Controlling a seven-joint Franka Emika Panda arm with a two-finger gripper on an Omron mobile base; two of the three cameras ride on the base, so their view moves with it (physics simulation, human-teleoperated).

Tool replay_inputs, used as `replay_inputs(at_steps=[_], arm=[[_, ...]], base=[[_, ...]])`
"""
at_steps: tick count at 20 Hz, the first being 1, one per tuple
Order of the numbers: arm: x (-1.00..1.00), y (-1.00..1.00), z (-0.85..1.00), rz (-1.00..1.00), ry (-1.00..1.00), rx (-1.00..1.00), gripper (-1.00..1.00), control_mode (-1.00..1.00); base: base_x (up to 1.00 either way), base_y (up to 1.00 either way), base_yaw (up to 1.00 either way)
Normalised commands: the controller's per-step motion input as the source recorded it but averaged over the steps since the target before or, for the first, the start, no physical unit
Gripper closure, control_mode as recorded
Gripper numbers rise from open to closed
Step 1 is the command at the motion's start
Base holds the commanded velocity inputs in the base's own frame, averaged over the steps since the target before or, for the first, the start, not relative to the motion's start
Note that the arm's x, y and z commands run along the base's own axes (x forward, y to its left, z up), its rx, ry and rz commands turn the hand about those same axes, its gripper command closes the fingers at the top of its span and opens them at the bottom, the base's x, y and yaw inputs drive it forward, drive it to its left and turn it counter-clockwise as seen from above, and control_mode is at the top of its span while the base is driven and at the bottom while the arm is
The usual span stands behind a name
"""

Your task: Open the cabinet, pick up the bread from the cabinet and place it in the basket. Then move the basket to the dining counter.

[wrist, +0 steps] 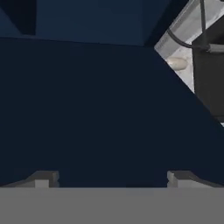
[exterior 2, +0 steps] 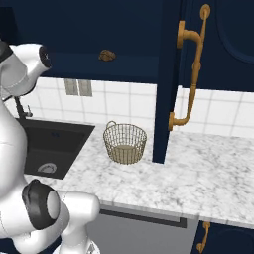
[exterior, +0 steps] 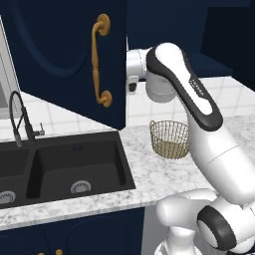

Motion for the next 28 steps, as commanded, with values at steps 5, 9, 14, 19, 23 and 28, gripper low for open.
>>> replay_inputs(at_steps=[5, 9, 14, 19, 23, 28], arm=[[-1.00, 1.00, -0.10, 0.19, -0.02, 0.00, -1.00, -1.00], [-0.59, 1.00, -0.15, 0.01, -0.04, -0.02, -1.00, -1.00], [0.12, 0.99, -0.08, -0.05, -0.01, -0.13, -1.00, -1.00], [0.55, -0.29, -0.05, -0.12, 0.00, -0.25, -1.00, -1.00], [0.00, -1.00, 0.00, -0.05, -0.09, -0.15, -1.00, -1.00], [0.00, -1.00, 0.00, -0.08, -0.03, -0.11, -1.00, -1.00]], base=[[0.00, 0.00, 0.00], [0.00, 0.00, 0.00], [0.00, 0.00, 0.00], [0.00, 0.00, 0.00], [0.00, 0.00, 0.00], [0.00, 0.00, 0.00]])
